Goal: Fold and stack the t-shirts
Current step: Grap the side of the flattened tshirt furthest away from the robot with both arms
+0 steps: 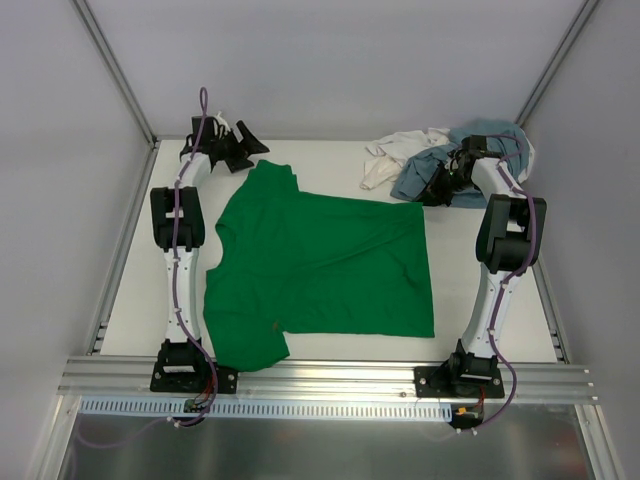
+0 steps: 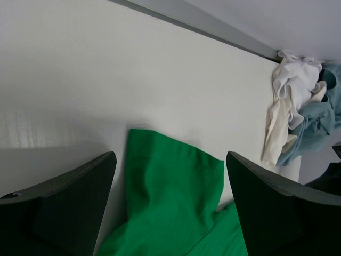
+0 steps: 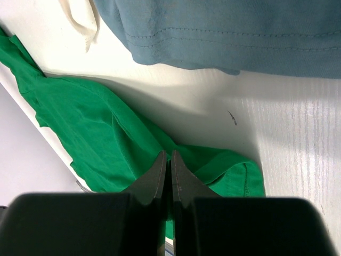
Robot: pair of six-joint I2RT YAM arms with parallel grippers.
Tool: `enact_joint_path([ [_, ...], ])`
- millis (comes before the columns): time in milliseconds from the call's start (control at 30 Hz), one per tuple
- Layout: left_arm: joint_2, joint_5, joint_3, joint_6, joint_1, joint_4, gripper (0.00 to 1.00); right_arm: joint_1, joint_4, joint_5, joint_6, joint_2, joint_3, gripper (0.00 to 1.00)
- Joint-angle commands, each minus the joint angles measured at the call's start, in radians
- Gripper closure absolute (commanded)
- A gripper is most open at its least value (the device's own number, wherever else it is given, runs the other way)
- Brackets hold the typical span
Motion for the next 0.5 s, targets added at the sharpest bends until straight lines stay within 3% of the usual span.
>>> enact_joint_path([
  [0,0.034,0.079,0.016,-0.033,-0.012,-0.055,0.13,-0.002,-0.022,-0.010,0.011,-0.052,0.025,0.99],
  [367,0.034,0.108,0.011,-0.010,-0.038,-0.093,0.17,-0.002,-0.018,-0.017,0.011,-0.055,0.024,1.00],
  [400,0.035,0.108,0.011,-0.007,-0.039,-0.093,0.19,-0.002,-0.018,-0.017,0.011,-0.058,0.025,0.99],
  [467,0.037,0.106,0.011,-0.008,-0.039,-0.088,0.34,-0.001,-0.018,-0.018,0.011,-0.058,0.024,0.99],
])
